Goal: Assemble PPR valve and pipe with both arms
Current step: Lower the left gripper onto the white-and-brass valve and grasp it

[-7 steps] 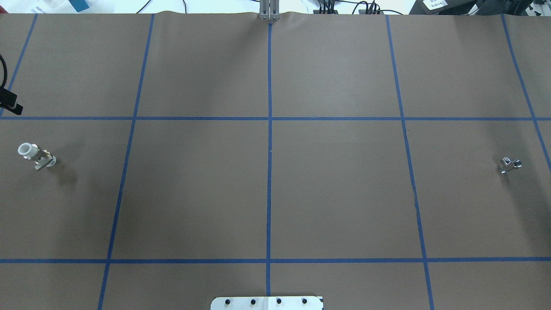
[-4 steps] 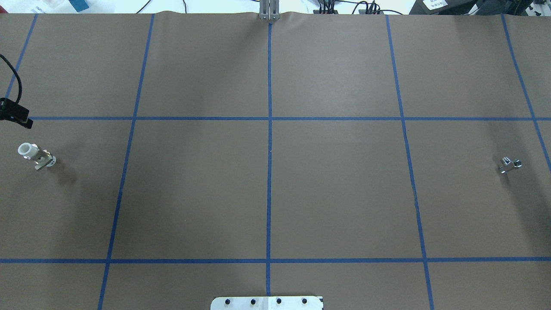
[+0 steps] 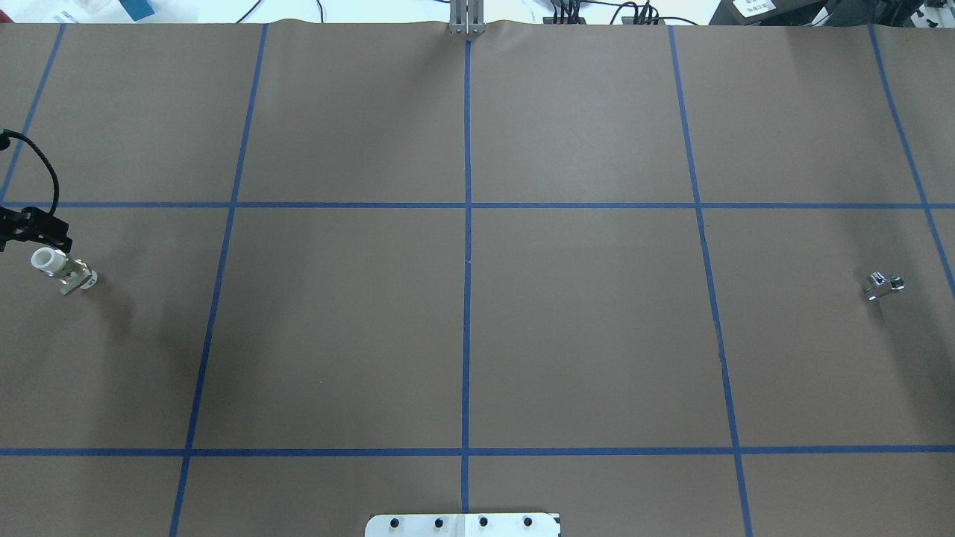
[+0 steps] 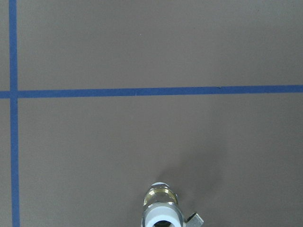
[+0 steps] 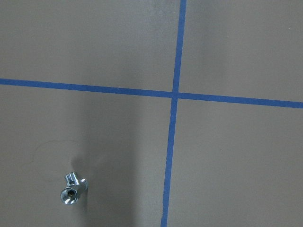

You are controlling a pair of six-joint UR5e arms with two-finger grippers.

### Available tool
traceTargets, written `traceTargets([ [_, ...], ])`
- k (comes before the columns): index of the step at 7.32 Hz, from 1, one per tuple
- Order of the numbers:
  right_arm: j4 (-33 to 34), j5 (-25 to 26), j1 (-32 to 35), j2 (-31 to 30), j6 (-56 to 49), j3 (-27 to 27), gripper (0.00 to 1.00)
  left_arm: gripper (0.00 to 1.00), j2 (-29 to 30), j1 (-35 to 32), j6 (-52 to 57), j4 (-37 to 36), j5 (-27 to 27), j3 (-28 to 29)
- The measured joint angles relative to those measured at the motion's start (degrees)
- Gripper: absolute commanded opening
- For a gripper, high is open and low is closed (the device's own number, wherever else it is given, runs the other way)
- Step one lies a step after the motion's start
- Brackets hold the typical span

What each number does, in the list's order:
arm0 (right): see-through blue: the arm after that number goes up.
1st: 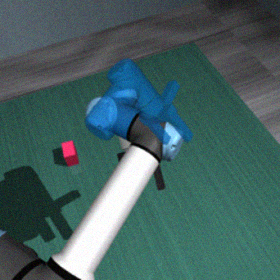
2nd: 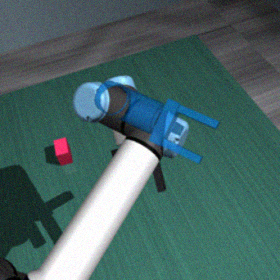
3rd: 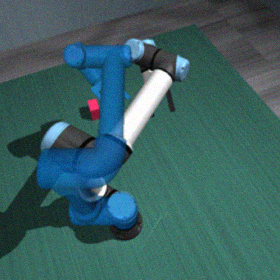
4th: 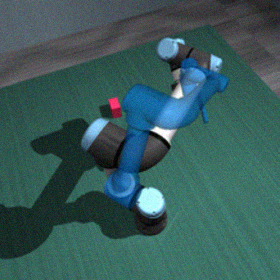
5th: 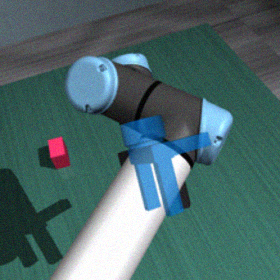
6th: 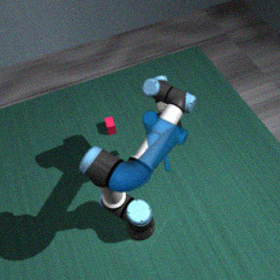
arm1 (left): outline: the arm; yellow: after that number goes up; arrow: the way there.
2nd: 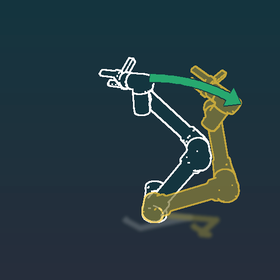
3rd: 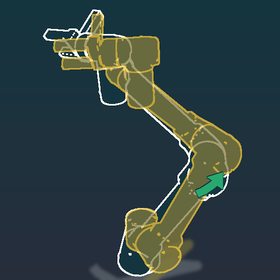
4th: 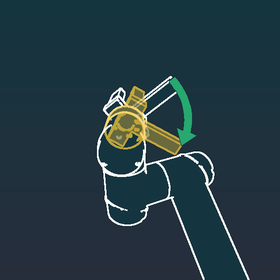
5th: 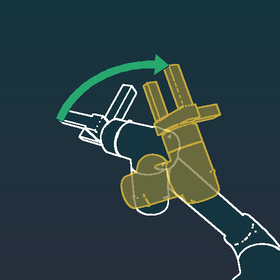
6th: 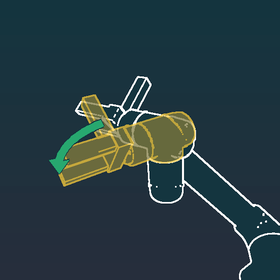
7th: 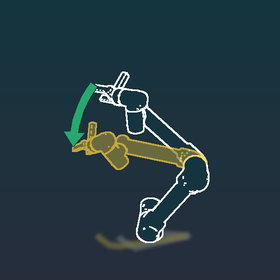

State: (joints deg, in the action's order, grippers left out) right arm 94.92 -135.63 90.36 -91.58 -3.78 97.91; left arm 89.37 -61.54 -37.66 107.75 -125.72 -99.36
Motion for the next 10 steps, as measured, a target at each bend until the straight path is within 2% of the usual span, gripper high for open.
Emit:
traceTargets([
  [4, 0.0, 0.3, 0.0, 0.0, 0.0, 0.0, 0.99, 1.00, 0.0, 1.5, -0.7, 6.5, 0.0, 5.3],
  [5, 0.0, 0.4, 0.0, 0.1, 0.0, 0.0, 0.99, 0.96, 0.0, 1.5, -0.7, 6.7, -0.9, 5.3],
  [8, 0.0, 0.5, 0.0, 0.2, -0.1, 0.0, 0.99, 0.70, -0.1, 1.6, -0.7, 6.8, -2.8, 5.2],
  [9, 0.1, 0.5, 0.0, 0.2, -0.1, 0.0, 0.99, 0.59, -0.1, 1.6, -0.8, 6.7, -2.9, 5.1],
  [10, 0.1, 0.6, 0.0, 0.2, -0.1, 0.0, 0.99, 0.45, -0.2, 1.6, -0.8, 6.6, -3.0, 4.9],
])
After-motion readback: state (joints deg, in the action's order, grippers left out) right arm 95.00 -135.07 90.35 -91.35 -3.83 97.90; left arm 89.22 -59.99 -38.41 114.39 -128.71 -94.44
